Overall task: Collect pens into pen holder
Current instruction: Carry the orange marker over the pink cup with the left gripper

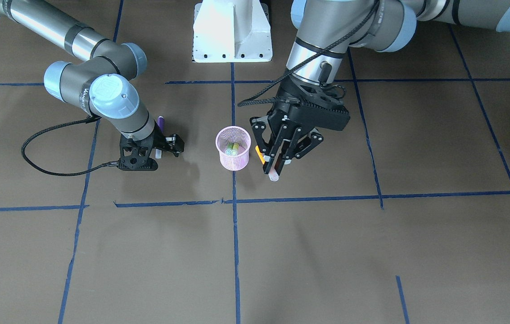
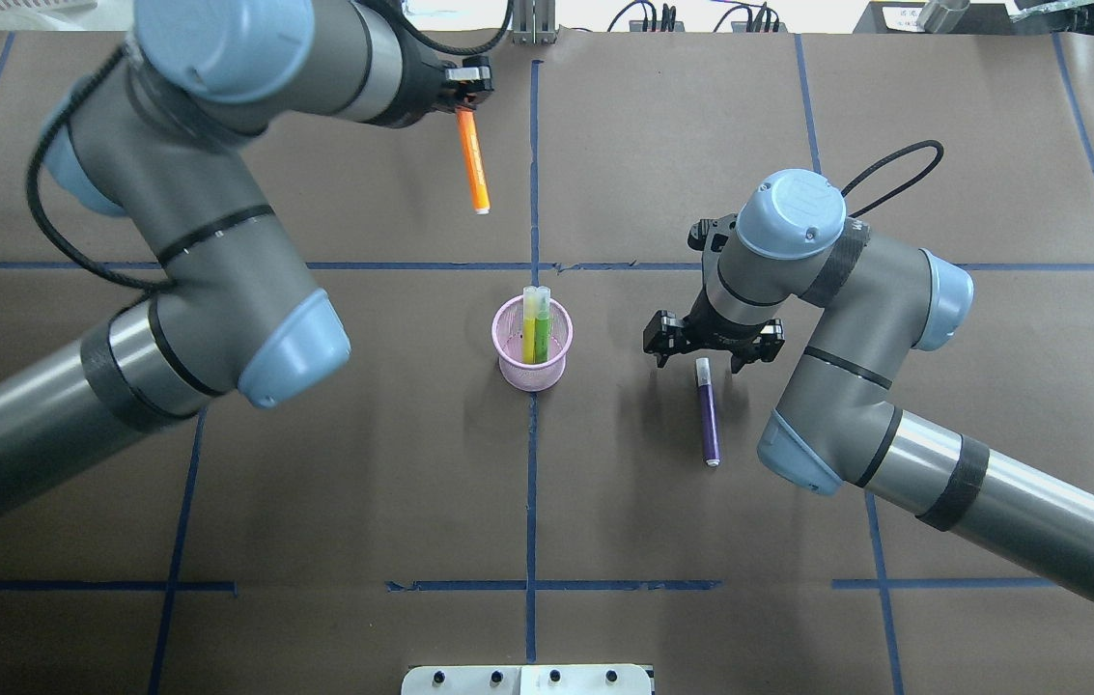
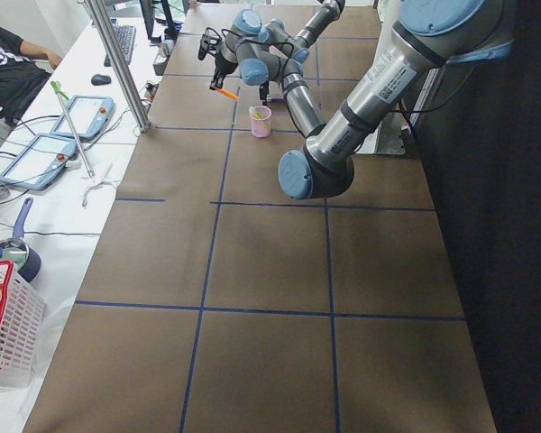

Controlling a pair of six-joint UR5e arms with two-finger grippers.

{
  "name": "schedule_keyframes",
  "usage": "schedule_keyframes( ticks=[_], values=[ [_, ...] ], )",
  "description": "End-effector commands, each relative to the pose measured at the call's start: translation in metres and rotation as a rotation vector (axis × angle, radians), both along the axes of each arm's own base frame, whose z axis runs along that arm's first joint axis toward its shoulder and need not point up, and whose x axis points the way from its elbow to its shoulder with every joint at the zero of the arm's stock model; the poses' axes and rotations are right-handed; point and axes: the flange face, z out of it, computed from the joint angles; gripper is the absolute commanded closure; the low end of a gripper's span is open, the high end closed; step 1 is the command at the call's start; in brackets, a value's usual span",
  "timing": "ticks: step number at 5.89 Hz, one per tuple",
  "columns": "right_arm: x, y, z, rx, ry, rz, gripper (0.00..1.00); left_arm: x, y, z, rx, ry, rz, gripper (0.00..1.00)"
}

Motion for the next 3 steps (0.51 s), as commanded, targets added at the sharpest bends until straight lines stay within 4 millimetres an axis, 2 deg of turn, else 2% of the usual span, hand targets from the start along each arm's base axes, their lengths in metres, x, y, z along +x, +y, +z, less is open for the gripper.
schedule_keyframes(
  ticks=[1, 3],
  values=[
    [0.002, 0.001, -0.005, -0.005, -0.005, 0.006, 0.00, 0.029, 0.026, -0.006, 0.037, 0.056, -0.054, 1.00],
    [0.004, 0.001, -0.005, -0.011, -0.003, 0.014, 0.00, 0.032, 0.030, 0.018, 0.057, 0.055, -0.105, 1.00]
  ],
)
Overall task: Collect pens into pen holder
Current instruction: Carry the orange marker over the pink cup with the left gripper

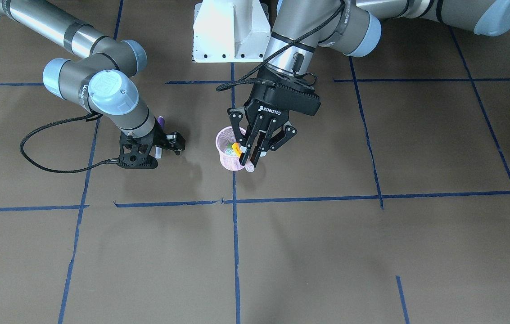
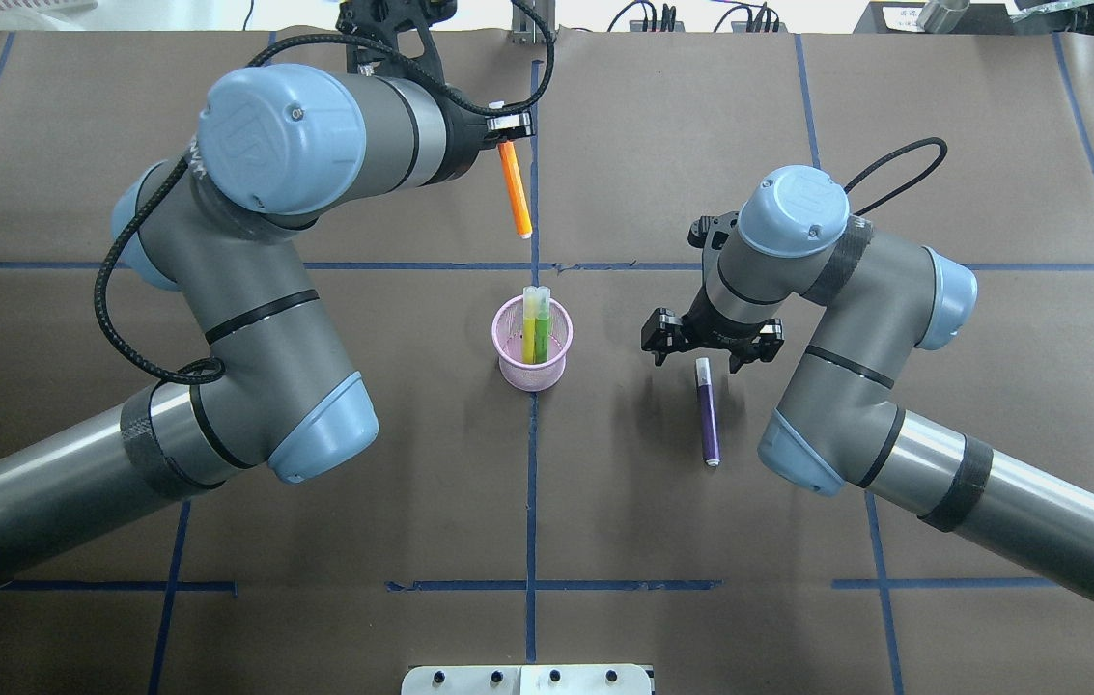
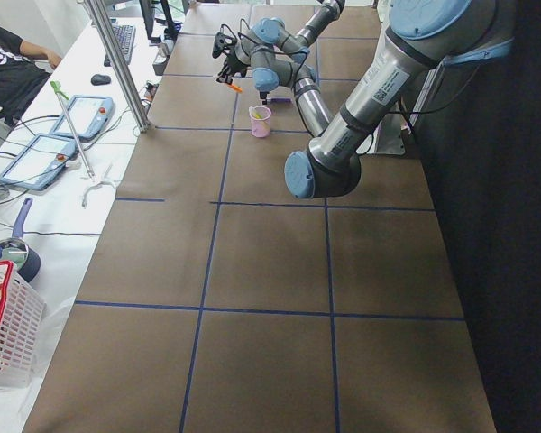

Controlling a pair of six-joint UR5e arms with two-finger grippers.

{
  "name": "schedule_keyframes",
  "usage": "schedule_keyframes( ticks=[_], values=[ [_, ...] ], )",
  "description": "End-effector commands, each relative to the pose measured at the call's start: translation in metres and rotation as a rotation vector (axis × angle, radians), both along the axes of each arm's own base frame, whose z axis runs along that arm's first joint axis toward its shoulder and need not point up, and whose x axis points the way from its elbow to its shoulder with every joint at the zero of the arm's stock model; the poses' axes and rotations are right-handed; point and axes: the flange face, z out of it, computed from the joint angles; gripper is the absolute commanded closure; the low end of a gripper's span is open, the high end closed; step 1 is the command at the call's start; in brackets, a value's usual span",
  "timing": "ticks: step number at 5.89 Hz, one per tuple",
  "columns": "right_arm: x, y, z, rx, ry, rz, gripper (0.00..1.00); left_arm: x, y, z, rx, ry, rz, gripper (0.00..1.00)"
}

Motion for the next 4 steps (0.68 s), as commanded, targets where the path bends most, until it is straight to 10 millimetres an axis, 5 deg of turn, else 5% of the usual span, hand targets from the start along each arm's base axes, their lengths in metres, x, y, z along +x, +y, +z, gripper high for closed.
schedule_keyframes(
  ticks=[1, 2, 4],
  values=[
    [0.000, 0.000, 0.001, -0.004, 0.002, 0.003, 0.00, 0.027, 0.026, 0.023, 0.047, 0.016, -0.053, 1.00],
    [0.000, 0.000, 0.001, -0.004, 0.002, 0.003, 0.00, 0.036, 0.036, 0.024, 0.055, 0.015, -0.060, 1.00],
    [0.000, 0.000, 0.000, -0.003, 0.000, 0.003, 0.00, 0.057, 0.058, 0.063, 0.042, -0.033, -0.055, 1.00]
  ],
)
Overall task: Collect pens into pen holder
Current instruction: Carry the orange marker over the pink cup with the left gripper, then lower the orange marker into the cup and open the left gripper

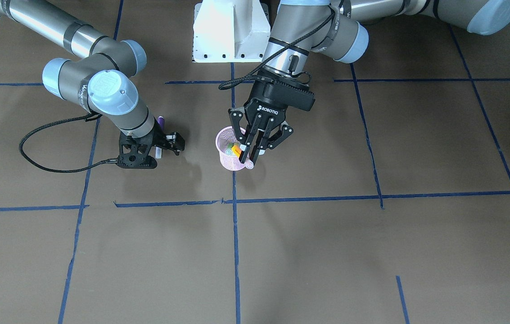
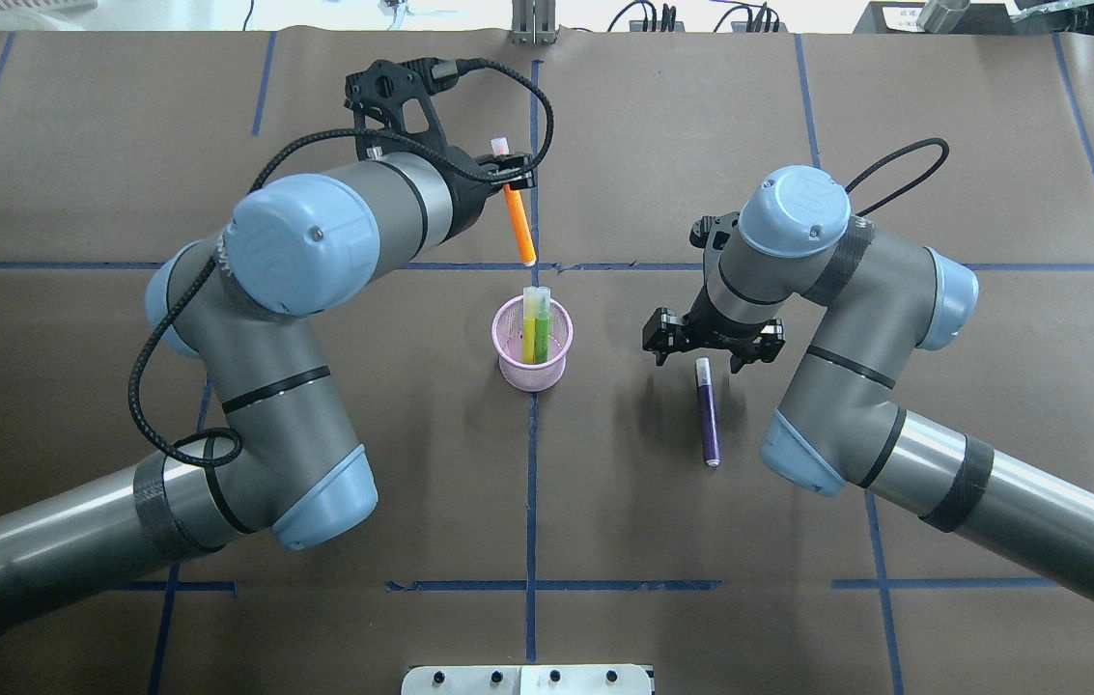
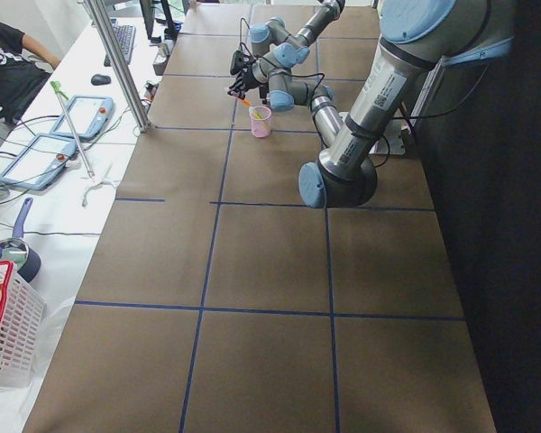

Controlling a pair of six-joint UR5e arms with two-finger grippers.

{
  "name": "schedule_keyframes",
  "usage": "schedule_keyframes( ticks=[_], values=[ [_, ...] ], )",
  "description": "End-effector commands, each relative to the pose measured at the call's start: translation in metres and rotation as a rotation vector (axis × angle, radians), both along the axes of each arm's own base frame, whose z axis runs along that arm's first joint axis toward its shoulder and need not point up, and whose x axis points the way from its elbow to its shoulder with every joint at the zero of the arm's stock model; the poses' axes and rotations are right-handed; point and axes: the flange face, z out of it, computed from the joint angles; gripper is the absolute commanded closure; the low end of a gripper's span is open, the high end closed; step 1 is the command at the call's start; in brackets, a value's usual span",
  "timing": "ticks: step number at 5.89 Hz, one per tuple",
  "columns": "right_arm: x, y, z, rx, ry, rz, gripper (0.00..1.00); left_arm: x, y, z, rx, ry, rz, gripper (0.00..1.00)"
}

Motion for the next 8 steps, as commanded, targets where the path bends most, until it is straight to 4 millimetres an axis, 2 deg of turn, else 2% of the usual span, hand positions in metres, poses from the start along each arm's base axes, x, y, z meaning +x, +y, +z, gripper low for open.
schedule_keyframes(
  ticks=[1, 3, 4, 7, 8],
  values=[
    [-0.001, 0.000, -0.001, 0.000, 0.000, -0.002, 0.00, 0.016, 0.018, 0.020, -0.005, -0.024, 0.011, 1.00],
    [-0.002, 0.000, 0.001, -0.002, 0.002, -0.002, 0.00, 0.028, 0.037, 0.017, -0.012, -0.005, 0.023, 1.00],
    [-0.002, 0.000, 0.000, -0.002, 0.000, -0.003, 0.00, 0.048, 0.058, 0.021, -0.009, -0.017, 0.035, 1.00],
    [-0.002, 0.000, -0.001, -0.001, -0.001, -0.003, 0.00, 0.052, 0.064, 0.025, -0.008, -0.027, 0.039, 1.00],
    [-0.002, 0.000, 0.000, -0.002, 0.000, -0.003, 0.00, 0.052, 0.065, 0.025, -0.003, -0.028, 0.041, 0.76]
  ],
)
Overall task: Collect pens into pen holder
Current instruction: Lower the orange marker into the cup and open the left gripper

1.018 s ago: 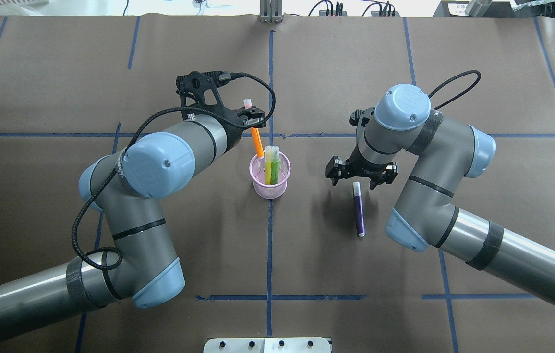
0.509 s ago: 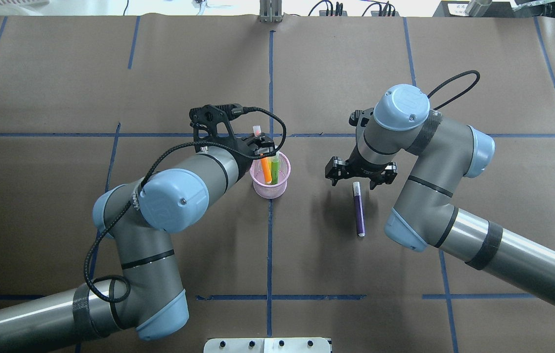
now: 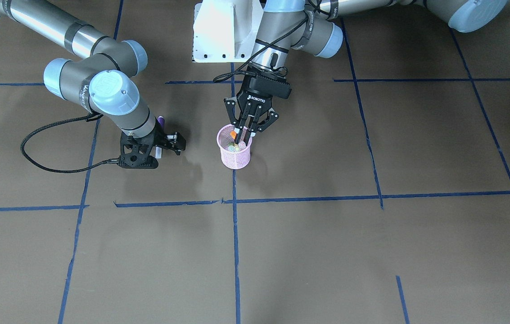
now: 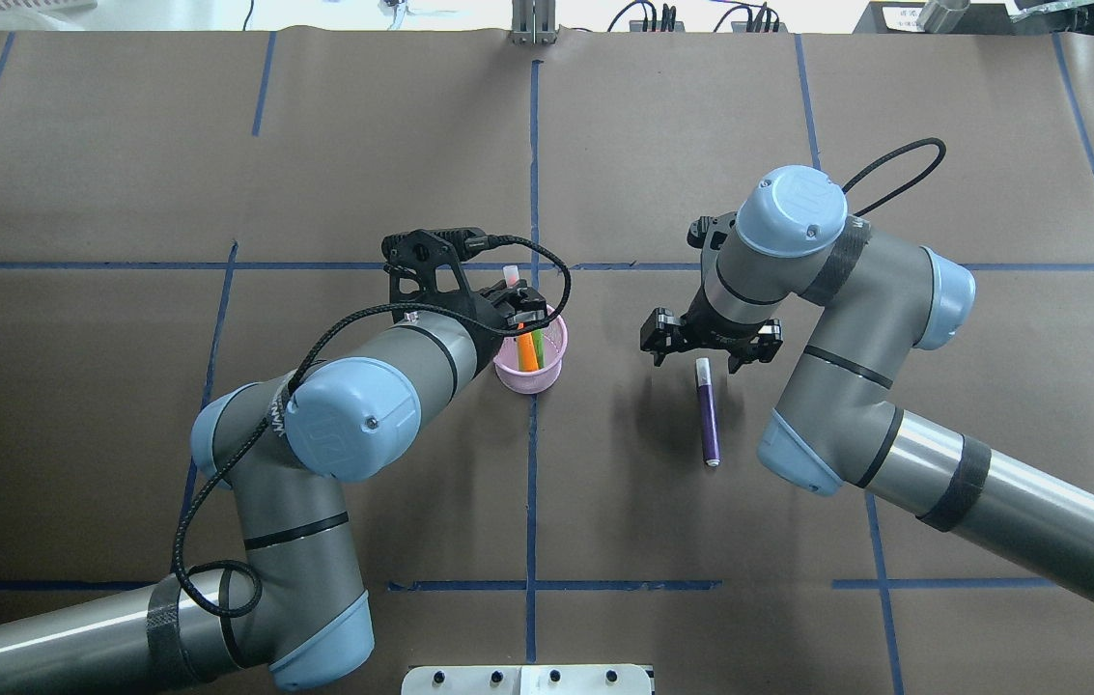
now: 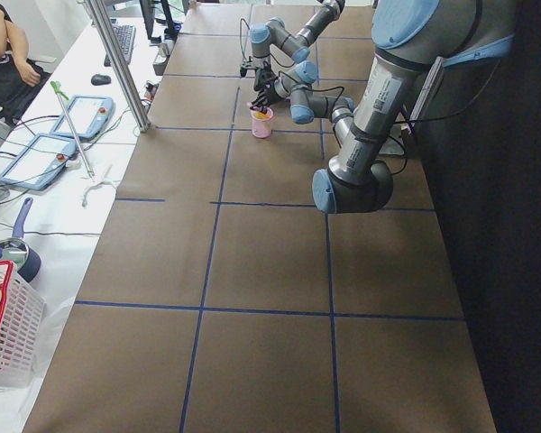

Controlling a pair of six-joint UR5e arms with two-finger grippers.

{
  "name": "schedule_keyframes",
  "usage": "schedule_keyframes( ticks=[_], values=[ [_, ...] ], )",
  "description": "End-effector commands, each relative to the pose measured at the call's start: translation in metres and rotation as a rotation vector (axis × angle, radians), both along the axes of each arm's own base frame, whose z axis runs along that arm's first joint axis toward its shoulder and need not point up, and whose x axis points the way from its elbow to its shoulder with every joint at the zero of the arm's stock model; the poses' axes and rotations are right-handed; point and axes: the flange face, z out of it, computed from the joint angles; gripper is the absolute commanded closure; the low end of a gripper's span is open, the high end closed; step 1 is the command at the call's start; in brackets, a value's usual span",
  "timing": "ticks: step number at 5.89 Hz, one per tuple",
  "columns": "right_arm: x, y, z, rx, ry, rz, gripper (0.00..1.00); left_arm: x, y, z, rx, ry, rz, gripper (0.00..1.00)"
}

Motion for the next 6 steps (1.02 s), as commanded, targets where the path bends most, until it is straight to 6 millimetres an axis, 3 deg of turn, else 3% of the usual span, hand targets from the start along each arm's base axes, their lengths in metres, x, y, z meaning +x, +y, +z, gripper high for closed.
schedule_keyframes(
  ticks=[1, 2, 4, 6],
  values=[
    [0.001, -0.001, 0.002, -0.001, 0.003, 0.002, 0.00, 0.001, 0.002, -0.001, 0.003, -0.002, 0.004, 0.18],
    [0.001, -0.001, 0.001, -0.001, 0.001, 0.002, 0.00, 0.000, 0.002, -0.003, 0.004, 0.004, 0.002, 0.00],
    [0.001, -0.001, 0.000, 0.000, 0.000, 0.002, 0.00, -0.005, 0.001, -0.008, 0.009, 0.010, 0.000, 0.00],
    [0.001, -0.001, 0.002, -0.002, 0.005, 0.002, 0.00, -0.025, -0.017, -0.013, 0.011, 0.011, -0.013, 0.00]
  ],
)
